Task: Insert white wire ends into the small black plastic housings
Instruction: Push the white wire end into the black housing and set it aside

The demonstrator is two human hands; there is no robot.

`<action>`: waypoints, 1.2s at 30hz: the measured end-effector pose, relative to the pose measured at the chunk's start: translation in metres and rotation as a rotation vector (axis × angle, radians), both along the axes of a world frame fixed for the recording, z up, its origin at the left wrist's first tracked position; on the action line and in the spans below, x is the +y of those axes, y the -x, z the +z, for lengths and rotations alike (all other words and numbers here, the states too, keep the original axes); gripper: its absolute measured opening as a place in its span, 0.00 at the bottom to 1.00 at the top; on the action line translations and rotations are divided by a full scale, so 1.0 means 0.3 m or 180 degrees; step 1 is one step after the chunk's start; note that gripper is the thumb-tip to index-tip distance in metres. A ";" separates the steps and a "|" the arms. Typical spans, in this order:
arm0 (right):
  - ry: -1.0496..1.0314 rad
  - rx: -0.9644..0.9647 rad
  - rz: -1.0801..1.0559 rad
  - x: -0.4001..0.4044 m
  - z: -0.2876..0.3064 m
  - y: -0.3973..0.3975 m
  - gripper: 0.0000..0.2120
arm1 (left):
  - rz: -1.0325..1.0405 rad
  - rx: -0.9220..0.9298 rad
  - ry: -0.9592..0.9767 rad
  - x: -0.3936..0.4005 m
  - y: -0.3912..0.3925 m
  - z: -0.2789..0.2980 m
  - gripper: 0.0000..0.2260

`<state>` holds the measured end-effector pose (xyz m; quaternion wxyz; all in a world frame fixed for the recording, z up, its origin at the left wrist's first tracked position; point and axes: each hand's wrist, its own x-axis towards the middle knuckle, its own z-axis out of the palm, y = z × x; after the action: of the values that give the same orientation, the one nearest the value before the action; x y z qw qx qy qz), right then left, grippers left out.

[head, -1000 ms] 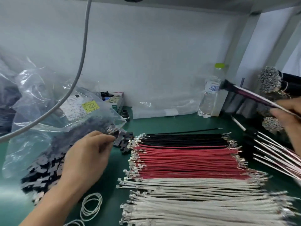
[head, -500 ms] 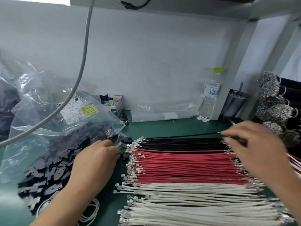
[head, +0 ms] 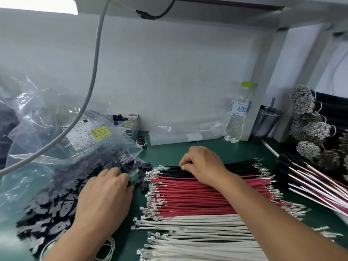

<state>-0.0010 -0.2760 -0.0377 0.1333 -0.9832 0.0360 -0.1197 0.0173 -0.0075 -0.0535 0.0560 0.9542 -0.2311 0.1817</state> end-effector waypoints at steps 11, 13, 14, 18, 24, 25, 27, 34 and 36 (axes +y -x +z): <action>0.1712 -0.0743 0.0363 0.031 0.121 0.113 0.12 | -0.0367 -0.0571 0.1164 -0.002 0.029 0.038 0.06; 0.1634 -0.1299 0.0482 0.034 0.143 0.156 0.14 | -0.0760 -0.0692 0.1324 -0.008 0.037 0.038 0.09; 0.1533 -0.1584 0.0533 0.041 0.146 0.182 0.14 | -0.0906 -0.0626 0.1501 -0.014 0.042 0.037 0.12; 0.0915 -0.2165 0.0563 0.093 0.091 0.305 0.09 | -0.1239 0.0253 0.2706 -0.044 0.077 0.022 0.12; -0.0004 -0.2175 0.0503 0.124 0.020 0.379 0.10 | -0.1572 0.1230 0.3410 -0.069 0.113 0.021 0.14; -0.0051 -0.2174 0.0523 0.124 0.022 0.378 0.10 | -0.1612 0.1338 0.3453 -0.073 0.120 0.023 0.13; -0.0133 -0.2120 0.0571 0.121 0.024 0.374 0.10 | -0.1689 0.1529 0.3536 -0.079 0.131 0.027 0.12; -0.0111 -0.1845 0.0688 0.120 0.019 0.367 0.10 | -0.1623 0.1763 0.3681 -0.083 0.149 0.031 0.13; -0.0128 -0.1773 0.0723 0.121 0.020 0.367 0.09 | -0.1630 0.1762 0.3684 -0.082 0.147 0.031 0.12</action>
<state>-0.1112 -0.2398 -0.0316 0.1700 -0.9074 -0.1099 -0.3683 -0.0269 -0.0321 -0.0441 0.6543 0.6974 -0.2922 0.0066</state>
